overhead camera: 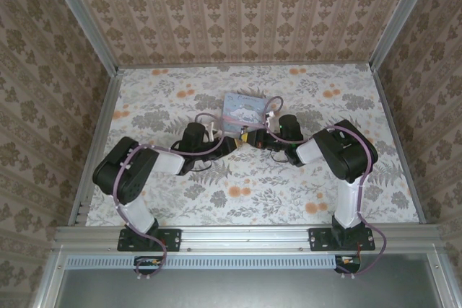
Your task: Unlock a padlock with a key
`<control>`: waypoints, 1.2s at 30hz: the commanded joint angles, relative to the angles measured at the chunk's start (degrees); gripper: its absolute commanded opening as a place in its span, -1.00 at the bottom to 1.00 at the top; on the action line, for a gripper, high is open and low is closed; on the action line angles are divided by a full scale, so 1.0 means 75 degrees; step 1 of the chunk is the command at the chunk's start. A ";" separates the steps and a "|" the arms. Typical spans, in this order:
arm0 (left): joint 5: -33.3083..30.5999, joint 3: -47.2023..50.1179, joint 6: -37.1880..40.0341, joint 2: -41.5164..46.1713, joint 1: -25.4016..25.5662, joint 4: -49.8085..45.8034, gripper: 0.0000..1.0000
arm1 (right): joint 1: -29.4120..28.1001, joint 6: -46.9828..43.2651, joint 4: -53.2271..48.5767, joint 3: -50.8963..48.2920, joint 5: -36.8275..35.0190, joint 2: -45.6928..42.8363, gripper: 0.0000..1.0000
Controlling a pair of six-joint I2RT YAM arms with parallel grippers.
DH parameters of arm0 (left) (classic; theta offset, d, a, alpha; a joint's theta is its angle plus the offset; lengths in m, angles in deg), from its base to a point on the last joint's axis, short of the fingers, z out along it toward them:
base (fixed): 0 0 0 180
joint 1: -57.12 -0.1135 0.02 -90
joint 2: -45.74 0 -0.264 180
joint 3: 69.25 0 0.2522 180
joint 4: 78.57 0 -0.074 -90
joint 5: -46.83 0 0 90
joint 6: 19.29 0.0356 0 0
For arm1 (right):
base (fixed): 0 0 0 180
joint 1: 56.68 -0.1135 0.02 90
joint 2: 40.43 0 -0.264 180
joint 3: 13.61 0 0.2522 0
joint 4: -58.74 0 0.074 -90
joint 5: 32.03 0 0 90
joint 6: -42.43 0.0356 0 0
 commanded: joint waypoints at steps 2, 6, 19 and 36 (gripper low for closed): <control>-0.0027 -0.0049 -0.0222 -0.0348 0.0098 0.0849 -0.17 | 0.0015 0.0359 0.0126 -0.0134 0.0394 0.0258 -1.00; -0.0059 -0.0043 -0.0502 -0.0749 0.0104 0.1551 -0.25 | 0.0006 0.0388 0.0138 -0.0133 0.0408 0.0287 -1.00; -0.0153 -0.0171 -0.0881 -0.1219 0.0104 0.2452 -0.31 | 0.0008 0.0413 0.0161 -0.0115 0.0420 0.0331 -1.00; -0.0089 -0.0248 -0.1147 -0.1624 0.0195 0.3017 -0.58 | 0.0017 0.0546 0.0337 -0.0122 0.0422 0.0426 -1.00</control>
